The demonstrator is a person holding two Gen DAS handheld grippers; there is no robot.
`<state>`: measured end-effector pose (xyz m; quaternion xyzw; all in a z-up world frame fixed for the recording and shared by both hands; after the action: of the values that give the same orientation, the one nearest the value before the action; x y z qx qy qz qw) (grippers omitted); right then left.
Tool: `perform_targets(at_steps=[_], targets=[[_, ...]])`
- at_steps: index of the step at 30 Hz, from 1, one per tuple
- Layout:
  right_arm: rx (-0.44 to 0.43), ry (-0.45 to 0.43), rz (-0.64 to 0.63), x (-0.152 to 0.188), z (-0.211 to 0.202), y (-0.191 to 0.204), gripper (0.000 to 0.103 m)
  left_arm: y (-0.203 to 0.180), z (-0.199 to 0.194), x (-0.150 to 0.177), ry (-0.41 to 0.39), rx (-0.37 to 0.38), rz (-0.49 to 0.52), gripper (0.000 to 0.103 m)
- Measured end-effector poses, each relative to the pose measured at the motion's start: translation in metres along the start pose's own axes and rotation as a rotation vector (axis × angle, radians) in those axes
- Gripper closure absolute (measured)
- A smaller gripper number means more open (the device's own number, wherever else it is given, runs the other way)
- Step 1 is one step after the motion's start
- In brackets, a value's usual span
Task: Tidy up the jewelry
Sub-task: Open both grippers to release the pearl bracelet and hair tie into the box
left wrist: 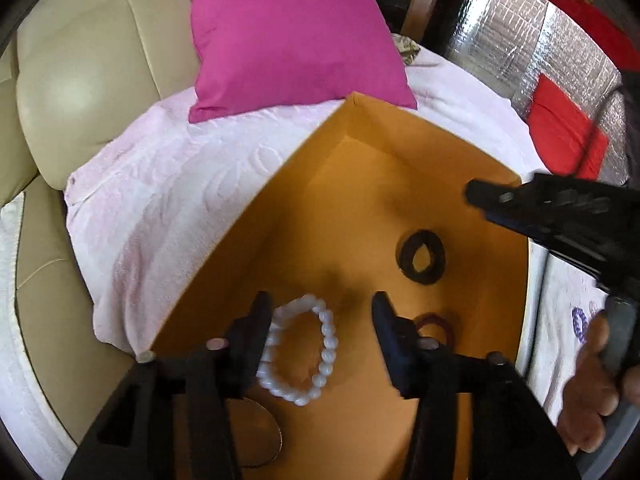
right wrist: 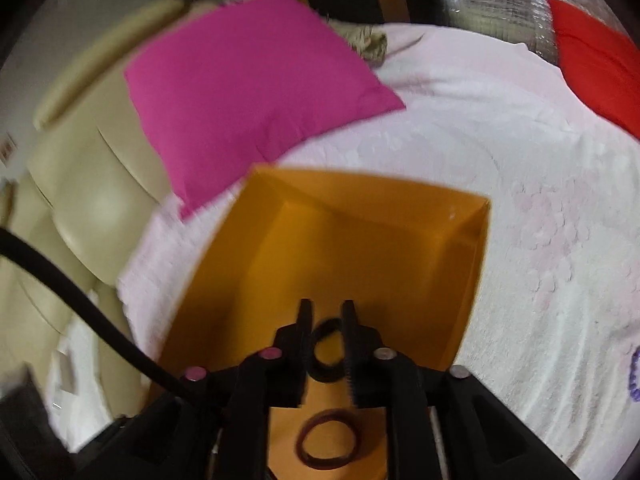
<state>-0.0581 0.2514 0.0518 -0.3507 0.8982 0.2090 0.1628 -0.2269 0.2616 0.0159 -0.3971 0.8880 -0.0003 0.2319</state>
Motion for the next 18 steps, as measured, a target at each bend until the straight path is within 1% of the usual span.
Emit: perform_targets(at_steps=[2,5,8,13,16,18], targets=[[-0.042,-0.058,0.035,0.002,-0.02,-0.009,0.074,-0.004,-0.009,-0.001,-0.023,-0.005,0.008,0.049],[-0.037,-0.129,0.041,0.008,-0.046,-0.024,0.074,-0.016,-0.027,-0.002,-0.07,-0.025,0.036,0.049],[-0.053,-0.18,0.103,0.022,-0.075,-0.056,0.074,-0.036,-0.043,0.0,-0.108,-0.026,0.076,0.048],[0.005,-0.236,0.192,0.054,-0.119,-0.122,0.074,-0.086,-0.068,0.012,-0.157,-0.01,0.177,0.044],[0.031,-0.249,0.273,0.085,-0.146,-0.174,0.074,-0.117,-0.081,0.02,-0.181,0.003,0.236,0.04],[0.063,-0.256,0.311,0.107,-0.163,-0.205,0.074,-0.14,-0.088,0.027,-0.199,0.007,0.278,0.035]])
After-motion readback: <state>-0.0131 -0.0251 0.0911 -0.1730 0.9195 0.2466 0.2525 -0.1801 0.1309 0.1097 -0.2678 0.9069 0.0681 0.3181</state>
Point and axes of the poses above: each gripper's, at about its wrist camera, not at the fingertips, and z roughly the way its jaws point, y to its left, x to its underside, the point moved 4 cm from there along z, roughly the way its jaws point, and after that the axes turned 9 degrees about y, right-handed, at the moved point
